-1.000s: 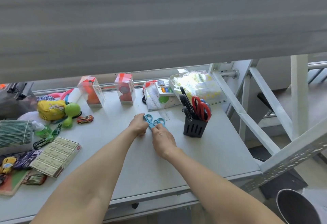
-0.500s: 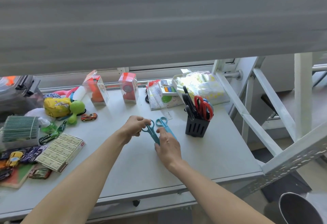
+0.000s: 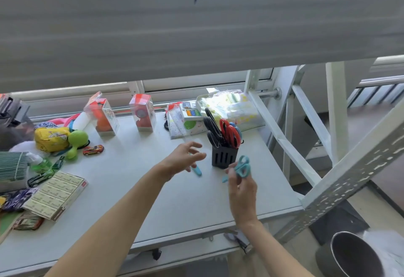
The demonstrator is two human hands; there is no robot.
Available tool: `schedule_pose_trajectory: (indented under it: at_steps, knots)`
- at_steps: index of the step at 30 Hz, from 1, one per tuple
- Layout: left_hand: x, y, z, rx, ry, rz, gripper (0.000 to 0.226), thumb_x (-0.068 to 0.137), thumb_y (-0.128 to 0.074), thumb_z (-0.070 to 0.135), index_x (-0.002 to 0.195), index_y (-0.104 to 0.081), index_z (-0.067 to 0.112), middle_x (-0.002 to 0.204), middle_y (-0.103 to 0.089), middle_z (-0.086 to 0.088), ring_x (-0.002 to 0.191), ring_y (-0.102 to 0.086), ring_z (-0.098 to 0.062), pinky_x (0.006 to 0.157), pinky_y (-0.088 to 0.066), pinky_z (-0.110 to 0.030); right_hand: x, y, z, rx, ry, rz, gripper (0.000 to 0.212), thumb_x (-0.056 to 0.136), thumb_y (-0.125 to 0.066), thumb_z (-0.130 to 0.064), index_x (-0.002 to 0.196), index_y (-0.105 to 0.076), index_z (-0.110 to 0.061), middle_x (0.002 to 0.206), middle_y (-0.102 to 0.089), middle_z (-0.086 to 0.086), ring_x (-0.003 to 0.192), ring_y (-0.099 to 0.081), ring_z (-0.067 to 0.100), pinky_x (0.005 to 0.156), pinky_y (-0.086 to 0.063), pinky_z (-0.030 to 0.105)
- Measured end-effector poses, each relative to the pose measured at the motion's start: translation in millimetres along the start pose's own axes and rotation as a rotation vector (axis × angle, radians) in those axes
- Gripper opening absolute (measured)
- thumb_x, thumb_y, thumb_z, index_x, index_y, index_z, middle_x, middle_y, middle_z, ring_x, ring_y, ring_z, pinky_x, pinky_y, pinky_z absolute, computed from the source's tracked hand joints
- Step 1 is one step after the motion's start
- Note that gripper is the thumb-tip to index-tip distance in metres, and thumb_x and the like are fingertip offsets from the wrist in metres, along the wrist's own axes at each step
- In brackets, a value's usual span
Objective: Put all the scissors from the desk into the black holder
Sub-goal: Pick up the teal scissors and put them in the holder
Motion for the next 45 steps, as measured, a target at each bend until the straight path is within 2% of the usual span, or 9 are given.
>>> schedule_pose_trajectory:
  at_steps: [2,7,13,20,24,28,33,39,45]
  knots:
    - [4,-12,4,-0.002,-0.002,0.020,0.058,0.094,-0.065,0.026,0.146,-0.041,0.015,0.133,-0.054,-0.008,0.079,-0.063,-0.014,0.061,-0.051,-0.021,17,21,-4,0.058,-0.017,0.076,0.012,0.101,-0.046,-0.015,0.096,-0.055,-0.008,0.085,-0.062,0.007,0.073,-0.060,0.018,0.069,-0.052,0.030]
    - [16,-30,24,0.059,-0.070,0.085,0.060,0.091,-0.065,0.013,0.147,-0.042,0.014,0.140,-0.051,-0.012,0.083,-0.062,-0.016,0.058,-0.049,-0.019,85,60,-29,0.092,0.015,0.212,0.027,0.103,-0.043,-0.025,0.109,-0.053,0.000,0.099,-0.061,0.021,0.075,-0.064,0.026,0.065,-0.053,0.020]
    - [23,-35,37,0.047,-0.103,0.104,0.040,0.090,-0.065,0.005,0.128,-0.054,0.005,0.118,-0.063,-0.015,0.073,-0.058,-0.012,0.055,-0.049,-0.021,131,42,-41,-0.083,0.059,0.024,0.025,0.100,-0.051,-0.024,0.110,-0.062,-0.004,0.095,-0.069,0.014,0.082,-0.068,0.029,0.078,-0.058,0.041]
    - [26,-36,35,0.053,-0.112,0.136,0.038,0.088,-0.066,0.007,0.125,-0.058,0.009,0.123,-0.063,-0.012,0.089,-0.062,-0.018,0.048,-0.050,-0.014,134,19,-32,-0.337,0.104,-0.160,0.028,0.098,-0.053,-0.027,0.096,-0.067,-0.003,0.078,-0.066,0.008,0.065,-0.058,0.016,0.065,-0.042,0.024]
    - [27,-38,32,0.051,-0.123,0.151,0.037,0.088,-0.065,0.008,0.125,-0.058,0.010,0.122,-0.063,-0.012,0.084,-0.063,-0.014,0.045,-0.049,-0.010,133,11,-33,-0.351,0.055,-0.306,0.053,0.100,-0.041,-0.046,0.092,-0.065,0.001,0.086,-0.064,0.020,0.080,-0.060,0.034,0.076,-0.050,0.044]
    - [26,-38,33,0.054,-0.142,0.161,0.035,0.088,-0.065,0.009,0.123,-0.060,0.011,0.127,-0.062,-0.010,0.108,-0.063,-0.026,0.062,-0.051,-0.020,125,14,-37,-0.234,0.019,-0.334,0.081,0.091,-0.017,-0.071,0.108,-0.071,-0.012,0.102,-0.071,0.007,0.094,-0.064,0.021,0.087,-0.049,0.036]
    - [26,-38,34,0.048,-0.135,0.172,0.033,0.089,-0.065,0.011,0.122,-0.059,0.011,0.128,-0.061,-0.011,0.111,-0.063,-0.028,0.058,-0.051,-0.019,122,18,-34,-0.265,-0.077,-0.245,0.106,0.081,-0.002,-0.081,0.089,-0.061,0.007,0.073,-0.059,0.022,0.066,-0.048,0.021,0.067,-0.039,0.035]
    - [25,-37,31,0.019,-0.130,0.160,0.044,0.091,-0.063,0.012,0.133,-0.050,0.012,0.134,-0.059,-0.011,0.113,-0.064,-0.027,0.055,-0.050,-0.017,124,14,-36,-0.240,-0.117,-0.190,0.079,0.097,-0.018,-0.062,0.077,-0.060,0.001,0.056,-0.041,0.000,0.056,-0.039,0.016,0.063,-0.037,0.038]
    - [28,-19,18,0.015,-0.121,0.148,0.063,0.091,-0.062,0.004,0.147,-0.035,0.015,0.139,-0.050,-0.014,0.096,-0.068,-0.027,0.067,-0.056,-0.030,114,11,-25,-0.122,-0.140,-0.229,0.101,0.084,-0.014,-0.080,0.103,-0.060,0.008,0.098,-0.063,0.030,0.078,-0.057,0.039,0.080,-0.047,0.047]
Point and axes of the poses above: each hand's wrist, its own x-axis towards the middle knuckle, its own y-axis out of the back of the hand, z = x × y, the point moved 6 cm from there along x, towards the middle knuckle
